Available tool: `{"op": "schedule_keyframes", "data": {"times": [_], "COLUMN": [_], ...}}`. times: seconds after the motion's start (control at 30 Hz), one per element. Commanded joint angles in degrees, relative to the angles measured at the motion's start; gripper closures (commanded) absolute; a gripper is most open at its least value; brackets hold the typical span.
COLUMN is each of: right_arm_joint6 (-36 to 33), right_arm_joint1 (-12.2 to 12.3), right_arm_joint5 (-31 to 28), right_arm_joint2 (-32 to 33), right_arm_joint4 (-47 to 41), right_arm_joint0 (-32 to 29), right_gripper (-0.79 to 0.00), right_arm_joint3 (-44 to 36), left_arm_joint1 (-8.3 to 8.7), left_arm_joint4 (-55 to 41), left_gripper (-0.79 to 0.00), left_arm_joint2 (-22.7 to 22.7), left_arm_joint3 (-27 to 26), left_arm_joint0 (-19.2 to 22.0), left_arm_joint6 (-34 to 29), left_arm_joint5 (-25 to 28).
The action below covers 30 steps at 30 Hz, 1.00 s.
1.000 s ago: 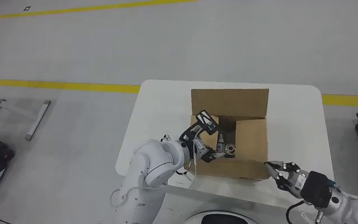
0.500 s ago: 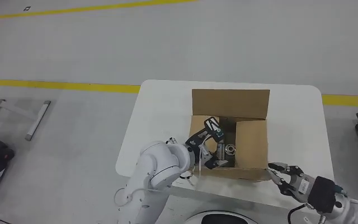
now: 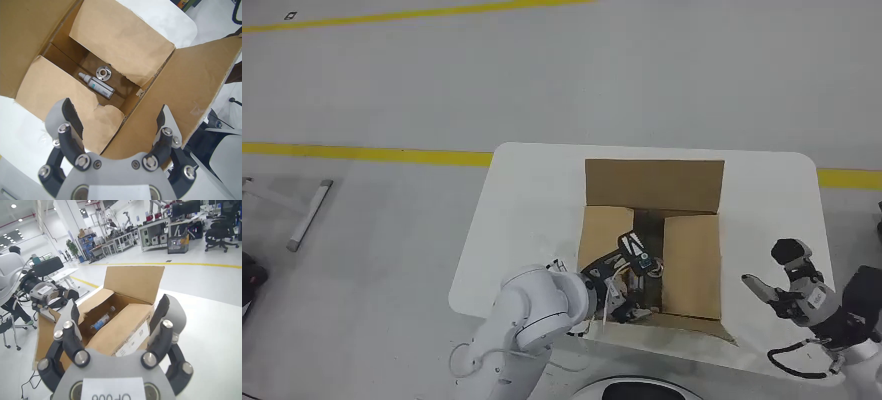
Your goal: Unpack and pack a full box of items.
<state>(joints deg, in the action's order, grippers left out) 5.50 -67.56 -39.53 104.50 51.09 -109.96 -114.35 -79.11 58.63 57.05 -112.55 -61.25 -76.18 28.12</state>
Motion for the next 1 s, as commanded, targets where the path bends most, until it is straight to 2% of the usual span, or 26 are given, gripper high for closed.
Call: {"op": "schedule_keyframes", "data": {"times": [0.0,0.2,0.4,0.57,0.73,0.97], "right_arm_joint6": [-1.52,-2.71,2.31,5.79,8.5,10.07], "right_arm_joint1": [0.0,0.26,0.66,1.13,1.43,1.66], "right_arm_joint5": [-0.11,-4.93,-10.41,-14.4,-13.81,-10.7], "right_arm_joint2": [-1.34,-4.83,-5.35,-5.95,-7.39,-9.32], "right_arm_joint4": [1.2,9.93,18.56,26.3,32.65,35.94], "right_arm_joint0": [-0.1,-0.7,-2.16,-2.67,-2.35,-1.19], "right_gripper": [0.0,0.0,0.0,0.0,0.0,0.0], "right_arm_joint3": [-0.9,-1.11,0.58,1.13,2.47,4.55], "left_arm_joint1": [0.64,2.24,3.28,3.84,4.05,4.09], "left_arm_joint4": [0.06,-1.48,-1.81,-1.88,-1.72,-2.17], "left_gripper": [-0.785,-0.785,-0.785,-0.785,-0.785,-0.785], "left_arm_joint2": [-0.38,0.39,4.78,6.46,5.82,3.32], "left_arm_joint3": [-0.22,-1.73,-2.75,-2.64,-1.58,-0.21], "left_arm_joint0": [-0.3,-1.17,-1.89,-1.62,-0.38,1.2], "left_arm_joint6": [-0.32,-1.01,-1.01,-0.28,1.0,4.1], "left_arm_joint5": [-0.33,-1.02,-2.48,-2.84,-3.52,-3.24]}}
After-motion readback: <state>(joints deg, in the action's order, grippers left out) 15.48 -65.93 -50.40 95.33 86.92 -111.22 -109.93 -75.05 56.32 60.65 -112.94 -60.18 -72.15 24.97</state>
